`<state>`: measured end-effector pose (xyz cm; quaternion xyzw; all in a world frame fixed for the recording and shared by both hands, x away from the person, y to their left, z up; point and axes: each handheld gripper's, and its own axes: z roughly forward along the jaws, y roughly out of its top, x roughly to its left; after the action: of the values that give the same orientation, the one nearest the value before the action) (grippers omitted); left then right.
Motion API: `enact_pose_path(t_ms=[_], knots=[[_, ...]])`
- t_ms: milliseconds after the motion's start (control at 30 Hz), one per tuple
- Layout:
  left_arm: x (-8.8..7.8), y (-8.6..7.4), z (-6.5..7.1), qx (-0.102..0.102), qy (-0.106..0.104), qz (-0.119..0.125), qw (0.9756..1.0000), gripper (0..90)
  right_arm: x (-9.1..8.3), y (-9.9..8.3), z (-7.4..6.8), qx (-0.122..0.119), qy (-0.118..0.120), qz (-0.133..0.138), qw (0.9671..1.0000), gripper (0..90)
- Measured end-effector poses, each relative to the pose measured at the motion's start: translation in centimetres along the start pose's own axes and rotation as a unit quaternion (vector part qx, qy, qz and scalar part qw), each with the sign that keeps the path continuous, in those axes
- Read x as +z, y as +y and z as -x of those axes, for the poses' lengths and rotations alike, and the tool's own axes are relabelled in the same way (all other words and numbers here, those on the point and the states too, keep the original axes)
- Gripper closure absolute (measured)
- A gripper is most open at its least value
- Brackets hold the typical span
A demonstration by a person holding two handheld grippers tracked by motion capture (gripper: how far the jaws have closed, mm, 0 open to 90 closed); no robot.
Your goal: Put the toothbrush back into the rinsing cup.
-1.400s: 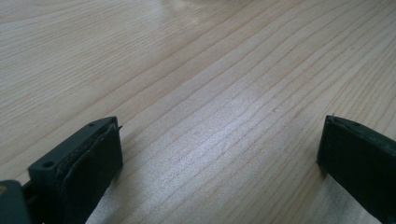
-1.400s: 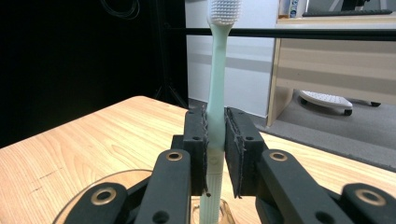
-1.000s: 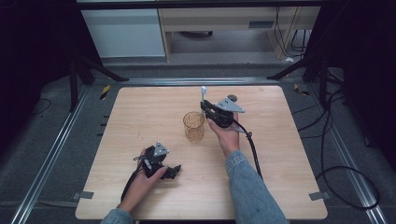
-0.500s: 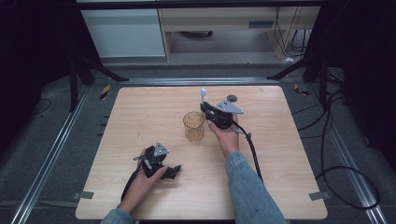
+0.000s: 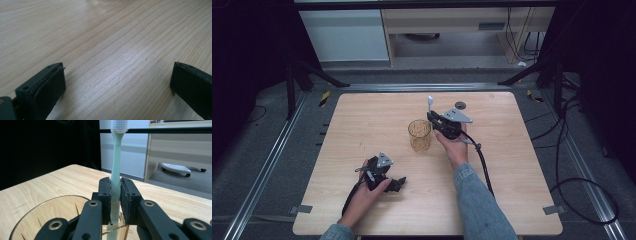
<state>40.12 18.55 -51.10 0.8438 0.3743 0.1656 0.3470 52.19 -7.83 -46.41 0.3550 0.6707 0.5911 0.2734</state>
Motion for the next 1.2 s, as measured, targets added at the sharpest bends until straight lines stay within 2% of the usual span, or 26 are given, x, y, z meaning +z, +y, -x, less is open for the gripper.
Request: enact_pose_path(t_ms=[1200], knots=[[-0.01,0.01,0.0,0.002,-0.001,-0.001,1.0,0.0,0.42,-0.78,0.09,-0.006,0.0,-0.012,0.9999,79.0]])
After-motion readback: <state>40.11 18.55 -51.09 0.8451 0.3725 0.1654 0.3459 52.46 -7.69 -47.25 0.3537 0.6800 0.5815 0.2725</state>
